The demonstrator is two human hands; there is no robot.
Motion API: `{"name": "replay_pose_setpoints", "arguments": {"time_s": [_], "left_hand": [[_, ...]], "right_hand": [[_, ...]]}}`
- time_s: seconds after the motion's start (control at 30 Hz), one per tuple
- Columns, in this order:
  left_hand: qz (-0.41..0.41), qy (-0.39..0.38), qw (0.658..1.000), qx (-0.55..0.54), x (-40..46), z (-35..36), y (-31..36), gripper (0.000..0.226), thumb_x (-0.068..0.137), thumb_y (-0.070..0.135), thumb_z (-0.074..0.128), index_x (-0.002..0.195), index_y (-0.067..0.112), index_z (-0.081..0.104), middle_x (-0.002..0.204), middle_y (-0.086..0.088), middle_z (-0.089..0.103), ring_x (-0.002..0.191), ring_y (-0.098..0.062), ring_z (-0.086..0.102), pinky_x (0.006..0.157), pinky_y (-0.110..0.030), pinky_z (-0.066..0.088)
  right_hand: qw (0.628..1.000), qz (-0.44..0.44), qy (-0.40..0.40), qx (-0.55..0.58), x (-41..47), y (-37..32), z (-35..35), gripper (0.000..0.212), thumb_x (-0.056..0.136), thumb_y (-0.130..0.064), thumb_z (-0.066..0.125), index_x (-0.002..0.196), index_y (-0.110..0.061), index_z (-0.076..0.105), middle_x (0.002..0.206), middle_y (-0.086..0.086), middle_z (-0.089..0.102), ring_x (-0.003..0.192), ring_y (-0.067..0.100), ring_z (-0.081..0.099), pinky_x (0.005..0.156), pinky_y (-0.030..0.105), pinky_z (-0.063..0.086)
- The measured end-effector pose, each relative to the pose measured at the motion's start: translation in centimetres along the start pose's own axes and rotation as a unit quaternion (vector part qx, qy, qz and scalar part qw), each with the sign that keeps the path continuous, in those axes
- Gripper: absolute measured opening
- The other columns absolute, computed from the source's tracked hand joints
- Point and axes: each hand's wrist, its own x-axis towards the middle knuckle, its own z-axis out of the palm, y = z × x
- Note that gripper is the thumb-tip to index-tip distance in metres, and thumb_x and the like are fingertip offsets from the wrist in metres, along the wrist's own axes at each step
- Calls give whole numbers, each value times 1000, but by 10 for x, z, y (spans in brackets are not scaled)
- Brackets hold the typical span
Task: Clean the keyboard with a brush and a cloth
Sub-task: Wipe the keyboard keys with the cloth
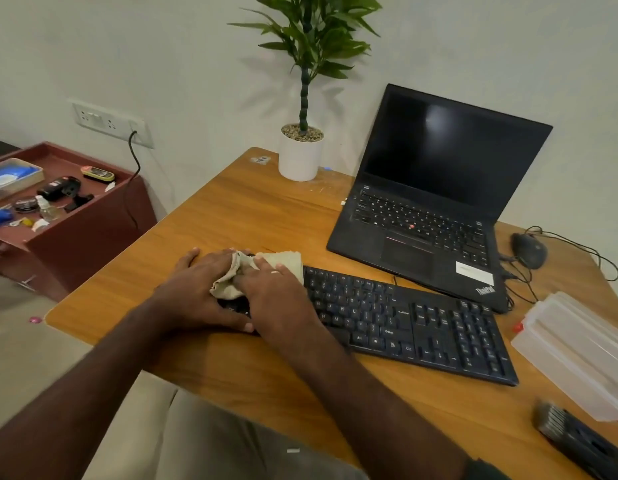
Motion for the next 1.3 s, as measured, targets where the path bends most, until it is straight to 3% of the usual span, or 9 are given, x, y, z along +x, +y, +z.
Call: {"name": "replay_pose_setpoints", "arguments": {"time_s": [0.07, 0.23, 0.6, 0.77, 0.87, 1.0, 1.07, 1.2, 1.3], "left_hand": [[0, 1, 1000, -5, 0, 0, 0, 125, 46, 99, 56, 152, 42, 24, 153, 27, 27, 147, 2, 17, 122, -42, -7], [-28, -17, 999, 21, 3, 0, -1, 136, 41, 101, 55, 155, 41, 11, 162, 6, 26, 147, -4, 16, 123, -43, -8], [-32, -20, 999, 32, 4, 2, -2, 135, 44, 101, 55, 156, 41, 9, 163, 7, 23, 149, -5, 13, 123, -44, -7], [-35, -22, 999, 30, 4, 3, -2, 133, 45, 100, 57, 156, 42, 9, 163, 6, 22, 149, -7, 14, 123, -46, -6], [-35, -22, 999, 27, 5, 3, -4, 134, 45, 100, 55, 156, 42, 8, 164, 5, 22, 149, -9, 15, 123, -45, -6], [-37, -26, 999, 24, 4, 3, -1, 133, 45, 100, 56, 155, 43, 8, 164, 5, 22, 149, -9, 16, 123, -44, -7], [-45, -29, 998, 27, 4, 1, 0, 133, 44, 100, 57, 155, 44, 8, 164, 7, 22, 149, -9, 16, 123, -44, -8], [-51, -33, 998, 22, 4, 2, 1, 134, 42, 100, 56, 155, 44, 9, 163, 7, 22, 149, -9, 16, 123, -43, -10], [-50, -33, 998, 22, 6, 2, -1, 134, 42, 100, 58, 154, 45, 9, 163, 7, 22, 149, -10, 15, 123, -44, -9]], "right_hand": [[999, 2, -43, -33, -2, 3, -3, 45, 99, -21, 56, 143, -18, 50, 155, 5, 44, 150, 23, 29, 120, 41, 23], [993, 76, -77, -48, -34, 31, -42, 47, 103, -10, 43, 147, -26, 48, 157, 4, 42, 144, 23, 38, 118, 38, 29], [981, 173, -47, -73, -130, 114, -77, 55, 99, -12, 54, 146, -37, 46, 158, -11, 38, 146, 12, 34, 121, 32, 20], [956, 289, 15, -45, -138, 139, -93, 37, 97, -12, 55, 129, -29, 63, 121, 5, 71, 103, 21, 68, 92, 41, 57], [951, 277, 138, -1, -124, 125, -89, 33, 98, -12, 55, 128, -22, 65, 107, 7, 75, 88, 21, 69, 83, 40, 59], [978, 202, 60, -8, -116, 91, -58, 46, 102, -12, 50, 145, -28, 49, 149, -3, 52, 137, 18, 47, 120, 34, 28], [982, 185, 25, -31, -124, 93, -53, 55, 102, -11, 49, 151, -32, 38, 160, -10, 33, 149, 12, 27, 120, 28, 6], [978, 196, 10, -68, -148, 119, -66, 53, 100, -17, 56, 148, -35, 43, 158, -9, 38, 148, 11, 29, 117, 26, 4], [967, 231, -13, -109, -161, 143, -77, 51, 97, -17, 60, 144, -33, 49, 155, -6, 45, 144, 16, 39, 120, 32, 21]]}}
